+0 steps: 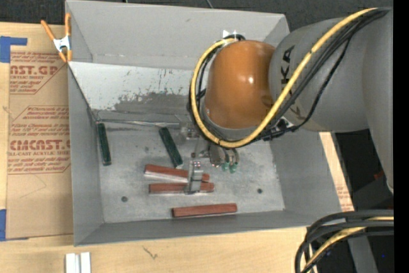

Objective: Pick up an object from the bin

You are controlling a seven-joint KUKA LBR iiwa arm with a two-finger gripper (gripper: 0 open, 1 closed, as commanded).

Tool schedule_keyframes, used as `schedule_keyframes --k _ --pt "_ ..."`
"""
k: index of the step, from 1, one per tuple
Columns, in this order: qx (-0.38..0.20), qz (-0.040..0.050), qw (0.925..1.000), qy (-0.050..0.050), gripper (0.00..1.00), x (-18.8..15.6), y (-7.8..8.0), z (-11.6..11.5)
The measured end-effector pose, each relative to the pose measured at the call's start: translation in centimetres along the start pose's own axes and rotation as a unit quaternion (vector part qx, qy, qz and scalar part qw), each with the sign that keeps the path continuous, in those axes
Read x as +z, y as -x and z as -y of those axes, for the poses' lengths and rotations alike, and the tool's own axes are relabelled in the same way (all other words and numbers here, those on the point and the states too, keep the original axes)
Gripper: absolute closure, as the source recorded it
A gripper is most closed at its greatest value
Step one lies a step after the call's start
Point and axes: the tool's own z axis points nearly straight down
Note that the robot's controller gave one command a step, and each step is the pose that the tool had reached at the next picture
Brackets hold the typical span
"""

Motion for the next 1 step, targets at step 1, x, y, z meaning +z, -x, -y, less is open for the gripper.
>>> schedule_keyframes --k 1 --pt "0.015 -0.0048 0.9999 -0.001 0.00 2.27 -1.54 -0.76"
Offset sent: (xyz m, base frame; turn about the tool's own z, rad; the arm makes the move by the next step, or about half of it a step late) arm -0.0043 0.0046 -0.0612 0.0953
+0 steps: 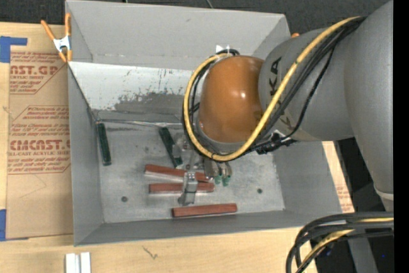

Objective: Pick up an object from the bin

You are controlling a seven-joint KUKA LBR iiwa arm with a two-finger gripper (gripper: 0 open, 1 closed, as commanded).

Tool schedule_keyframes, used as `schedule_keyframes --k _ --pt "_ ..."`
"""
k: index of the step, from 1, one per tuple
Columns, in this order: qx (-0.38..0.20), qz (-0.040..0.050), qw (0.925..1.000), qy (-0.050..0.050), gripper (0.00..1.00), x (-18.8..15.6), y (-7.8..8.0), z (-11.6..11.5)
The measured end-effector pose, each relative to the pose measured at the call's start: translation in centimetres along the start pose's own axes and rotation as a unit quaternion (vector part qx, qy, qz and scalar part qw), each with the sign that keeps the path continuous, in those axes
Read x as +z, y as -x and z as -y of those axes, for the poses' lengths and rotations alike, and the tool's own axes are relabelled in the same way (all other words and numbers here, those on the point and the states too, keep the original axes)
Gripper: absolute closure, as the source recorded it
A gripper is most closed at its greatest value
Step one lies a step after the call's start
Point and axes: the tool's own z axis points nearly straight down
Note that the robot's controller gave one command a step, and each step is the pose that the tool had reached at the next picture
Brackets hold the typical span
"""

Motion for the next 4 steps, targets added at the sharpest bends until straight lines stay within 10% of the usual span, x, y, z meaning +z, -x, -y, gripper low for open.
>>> schedule_keyframes --k 2,3,4 --pt "0.023 0.0027 0.9997 0.000 0.00 8.4 0.2 -0.2" --pt "0.043 0.0069 0.9990 0.003 1.00 9.8 0.3 -0.4" --pt "0.046 0.0068 0.9989 0.003 1.00 9.7 0.3 -0.4"
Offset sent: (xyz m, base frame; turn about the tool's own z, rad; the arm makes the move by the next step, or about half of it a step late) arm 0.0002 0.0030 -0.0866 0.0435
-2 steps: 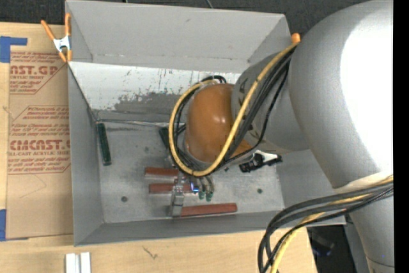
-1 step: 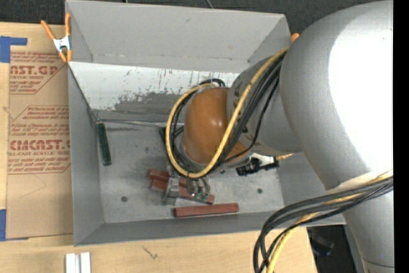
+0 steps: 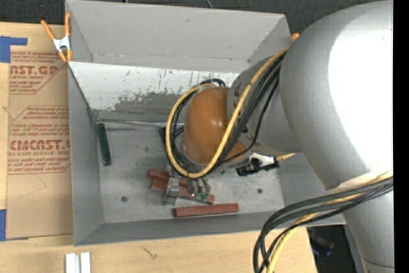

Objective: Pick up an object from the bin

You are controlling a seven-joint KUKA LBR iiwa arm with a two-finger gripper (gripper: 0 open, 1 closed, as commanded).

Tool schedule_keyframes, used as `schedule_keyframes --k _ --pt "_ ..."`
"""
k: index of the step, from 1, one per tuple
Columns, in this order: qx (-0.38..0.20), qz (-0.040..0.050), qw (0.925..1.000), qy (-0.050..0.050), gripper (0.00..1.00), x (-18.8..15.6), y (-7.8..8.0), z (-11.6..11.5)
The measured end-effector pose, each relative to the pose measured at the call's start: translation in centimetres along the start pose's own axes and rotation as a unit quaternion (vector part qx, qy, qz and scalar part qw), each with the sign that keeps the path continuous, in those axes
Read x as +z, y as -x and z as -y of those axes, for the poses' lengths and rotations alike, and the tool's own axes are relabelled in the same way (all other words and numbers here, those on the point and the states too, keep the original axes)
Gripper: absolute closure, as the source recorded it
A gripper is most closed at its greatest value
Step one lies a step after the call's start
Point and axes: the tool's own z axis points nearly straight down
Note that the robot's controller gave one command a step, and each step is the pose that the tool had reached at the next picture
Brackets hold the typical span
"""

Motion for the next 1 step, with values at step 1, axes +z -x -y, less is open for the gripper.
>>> schedule_keyframes --k 1 --pt "0.001 -0.0011 1.0000 -0.001 1.00 -0.15 -0.02 0.00"
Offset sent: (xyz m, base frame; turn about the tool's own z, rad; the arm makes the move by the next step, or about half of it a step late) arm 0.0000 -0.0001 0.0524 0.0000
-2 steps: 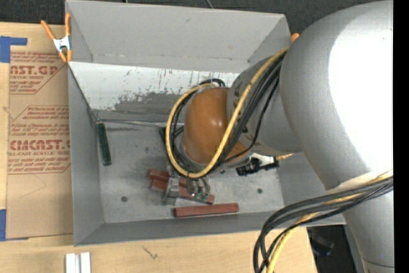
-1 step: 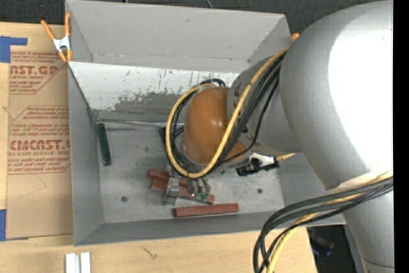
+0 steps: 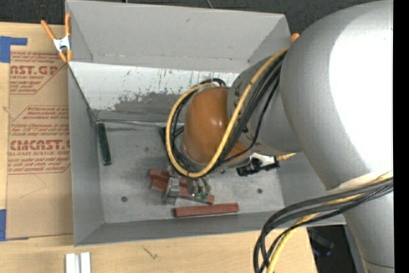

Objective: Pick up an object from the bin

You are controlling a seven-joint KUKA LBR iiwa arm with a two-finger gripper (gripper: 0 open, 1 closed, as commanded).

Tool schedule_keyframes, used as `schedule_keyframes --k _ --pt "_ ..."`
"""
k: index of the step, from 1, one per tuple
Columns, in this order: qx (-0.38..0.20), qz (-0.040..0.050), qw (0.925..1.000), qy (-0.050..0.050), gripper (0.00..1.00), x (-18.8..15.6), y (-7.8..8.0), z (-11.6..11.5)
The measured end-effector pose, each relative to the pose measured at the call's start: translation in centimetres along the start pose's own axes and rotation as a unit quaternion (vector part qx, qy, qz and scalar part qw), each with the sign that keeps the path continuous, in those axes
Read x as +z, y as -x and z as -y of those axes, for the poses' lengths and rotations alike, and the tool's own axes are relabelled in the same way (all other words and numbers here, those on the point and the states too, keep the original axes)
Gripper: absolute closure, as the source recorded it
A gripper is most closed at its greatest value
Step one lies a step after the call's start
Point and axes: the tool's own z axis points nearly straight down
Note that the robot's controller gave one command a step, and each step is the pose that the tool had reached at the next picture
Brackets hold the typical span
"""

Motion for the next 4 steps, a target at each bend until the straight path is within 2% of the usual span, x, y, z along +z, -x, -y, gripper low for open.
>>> schedule_keyframes --k 2,4 --pt "-0.001 -0.0057 1.0000 -0.003 1.00 -2.0 -0.3 0.1" --pt "0.000 -0.0036 1.0000 -0.002 1.00 -3.8 -0.1 0.1"
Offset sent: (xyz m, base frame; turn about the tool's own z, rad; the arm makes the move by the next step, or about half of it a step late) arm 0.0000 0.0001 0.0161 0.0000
